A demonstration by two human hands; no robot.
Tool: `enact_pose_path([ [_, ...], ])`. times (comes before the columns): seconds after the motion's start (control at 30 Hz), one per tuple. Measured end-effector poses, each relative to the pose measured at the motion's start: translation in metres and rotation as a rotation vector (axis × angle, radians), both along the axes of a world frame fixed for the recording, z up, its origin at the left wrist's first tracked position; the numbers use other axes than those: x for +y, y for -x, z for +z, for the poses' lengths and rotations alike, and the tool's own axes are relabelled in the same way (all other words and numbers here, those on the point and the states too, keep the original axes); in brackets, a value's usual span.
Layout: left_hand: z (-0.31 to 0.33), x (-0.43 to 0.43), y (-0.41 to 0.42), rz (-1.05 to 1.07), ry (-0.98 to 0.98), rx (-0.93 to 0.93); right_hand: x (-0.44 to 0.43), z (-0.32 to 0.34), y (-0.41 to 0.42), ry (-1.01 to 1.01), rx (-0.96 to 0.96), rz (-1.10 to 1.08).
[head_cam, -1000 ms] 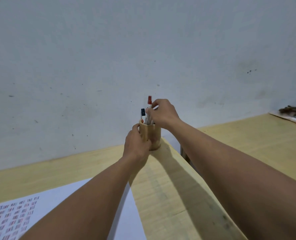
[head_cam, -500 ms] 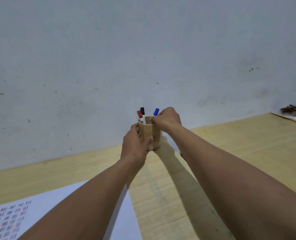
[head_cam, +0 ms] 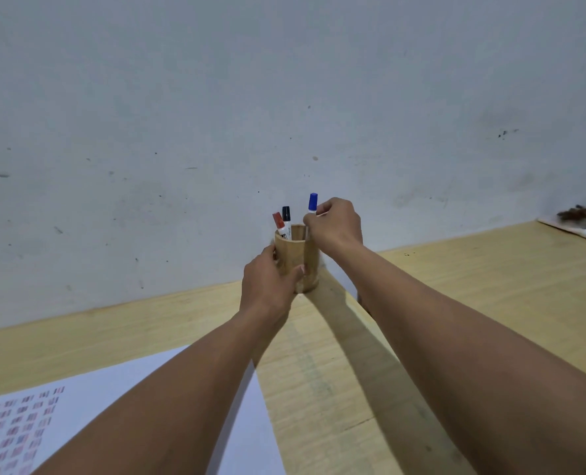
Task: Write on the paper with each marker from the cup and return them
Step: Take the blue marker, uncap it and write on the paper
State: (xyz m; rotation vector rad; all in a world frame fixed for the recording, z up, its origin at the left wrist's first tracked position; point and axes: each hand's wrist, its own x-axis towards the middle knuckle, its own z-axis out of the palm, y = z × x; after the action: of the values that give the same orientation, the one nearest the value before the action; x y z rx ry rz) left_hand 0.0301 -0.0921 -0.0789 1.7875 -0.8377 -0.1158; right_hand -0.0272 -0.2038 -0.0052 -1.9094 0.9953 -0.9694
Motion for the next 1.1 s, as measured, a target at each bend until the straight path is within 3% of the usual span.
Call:
enact_pose_path([
  [0.37,0.040,0.056,0.007,0.116,-0.006,0.005,0.065,0.065,0.028,0.192,-0.090,0.158],
  [0.67,0.094,0.159,0.019,0.086,0.280,0.167,0.153,0.053,0.053,0.297,0.176,0.400],
  [0.9,0.104,0.216,0.017,-0.006,0.208,0.166,0.203,0.041,0.057,0.304,0.235,0.504],
  [1.03,0.102,0.234,0.017,0.111,0.287,0.181,0.227,0.040,0.059,0.389,0.115,0.336],
  [1.1,0.101,0.242,0.016,0.145,0.333,0.208,0.242,0.038,0.060,0.329,0.055,0.253],
])
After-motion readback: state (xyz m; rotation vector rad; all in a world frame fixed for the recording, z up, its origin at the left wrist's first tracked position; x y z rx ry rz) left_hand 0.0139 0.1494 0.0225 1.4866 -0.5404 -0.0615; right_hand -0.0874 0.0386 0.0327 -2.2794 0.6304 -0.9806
